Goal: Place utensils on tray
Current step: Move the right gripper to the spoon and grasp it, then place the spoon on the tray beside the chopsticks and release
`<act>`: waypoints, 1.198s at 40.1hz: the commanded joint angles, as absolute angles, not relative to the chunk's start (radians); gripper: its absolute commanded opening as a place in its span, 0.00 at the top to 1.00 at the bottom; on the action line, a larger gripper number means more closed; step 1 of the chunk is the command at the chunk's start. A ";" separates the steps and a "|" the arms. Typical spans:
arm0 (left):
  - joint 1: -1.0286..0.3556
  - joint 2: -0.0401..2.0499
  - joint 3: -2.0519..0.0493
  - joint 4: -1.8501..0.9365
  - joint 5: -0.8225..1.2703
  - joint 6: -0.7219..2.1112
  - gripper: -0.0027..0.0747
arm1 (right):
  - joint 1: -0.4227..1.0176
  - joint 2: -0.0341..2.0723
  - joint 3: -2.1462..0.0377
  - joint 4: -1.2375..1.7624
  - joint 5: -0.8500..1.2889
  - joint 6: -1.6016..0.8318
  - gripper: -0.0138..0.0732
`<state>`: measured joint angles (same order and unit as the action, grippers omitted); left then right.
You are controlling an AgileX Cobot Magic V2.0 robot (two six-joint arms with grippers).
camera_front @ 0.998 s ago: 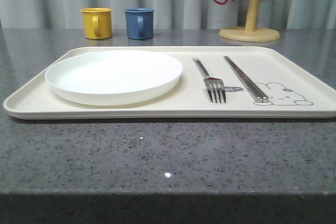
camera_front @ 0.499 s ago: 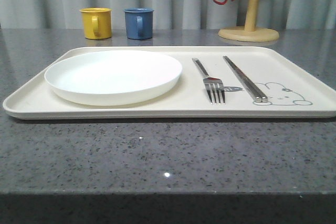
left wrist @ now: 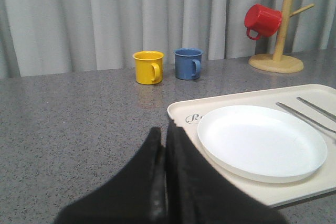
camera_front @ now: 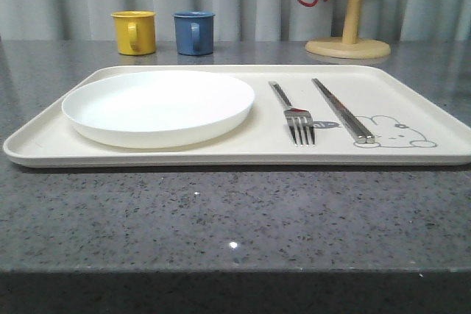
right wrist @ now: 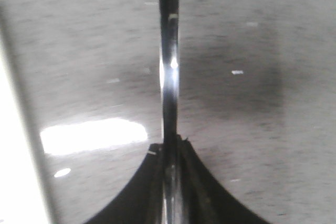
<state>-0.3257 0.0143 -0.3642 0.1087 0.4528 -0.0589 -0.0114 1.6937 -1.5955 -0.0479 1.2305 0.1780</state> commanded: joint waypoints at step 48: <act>-0.324 0.028 -0.391 0.104 0.373 -0.068 0.99 | 0.255 1.831 -1.619 0.029 1.330 0.303 0.59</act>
<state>-0.3257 0.0143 -0.3642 0.1087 0.4528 -0.0589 0.2556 1.8768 -1.5955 0.0206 1.2293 0.3035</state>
